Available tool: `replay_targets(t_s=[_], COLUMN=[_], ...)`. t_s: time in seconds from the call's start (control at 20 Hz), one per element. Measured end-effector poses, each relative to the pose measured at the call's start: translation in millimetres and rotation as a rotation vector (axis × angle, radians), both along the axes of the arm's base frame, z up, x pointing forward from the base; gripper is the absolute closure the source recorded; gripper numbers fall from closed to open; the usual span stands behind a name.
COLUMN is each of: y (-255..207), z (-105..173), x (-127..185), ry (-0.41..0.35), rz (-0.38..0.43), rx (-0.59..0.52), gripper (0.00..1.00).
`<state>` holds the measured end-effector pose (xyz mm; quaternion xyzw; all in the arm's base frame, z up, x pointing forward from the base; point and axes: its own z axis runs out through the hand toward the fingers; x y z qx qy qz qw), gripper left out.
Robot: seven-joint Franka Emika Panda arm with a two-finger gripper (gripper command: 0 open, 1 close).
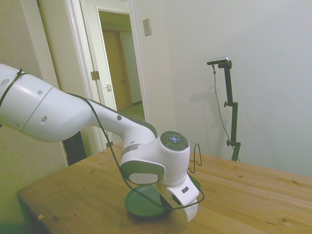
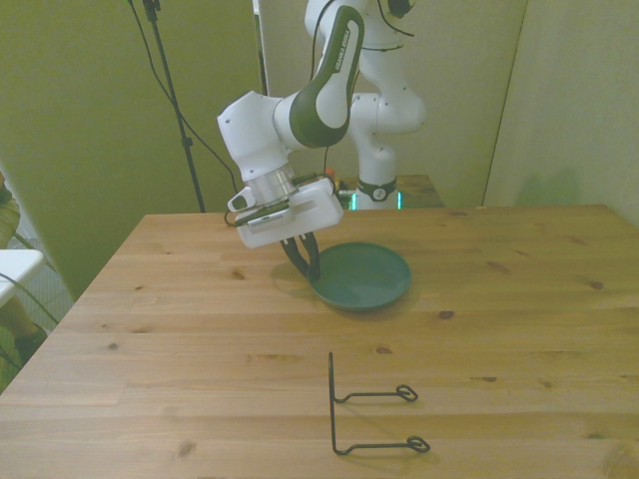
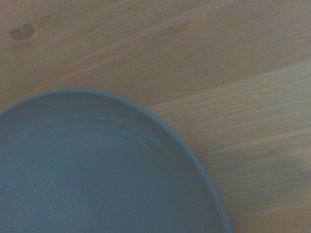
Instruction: Load the plate
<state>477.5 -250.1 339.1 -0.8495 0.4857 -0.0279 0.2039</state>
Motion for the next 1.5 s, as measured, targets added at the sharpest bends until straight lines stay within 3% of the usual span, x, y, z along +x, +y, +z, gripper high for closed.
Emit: replay_targets(t_s=[0.4, 1.05, 1.35, 1.5], y=[6, 62, 66, 63], z=[12, 97, 151, 165], x=[4, 32, 61, 81], ry=[-0.017, -0.072, -0.117, -0.126], rz=[0.027, 0.118, 0.133, 0.145], rx=[-0.045, -0.293, -0.449, -0.501], gripper=[1.0, 1.0, 1.0, 1.0])
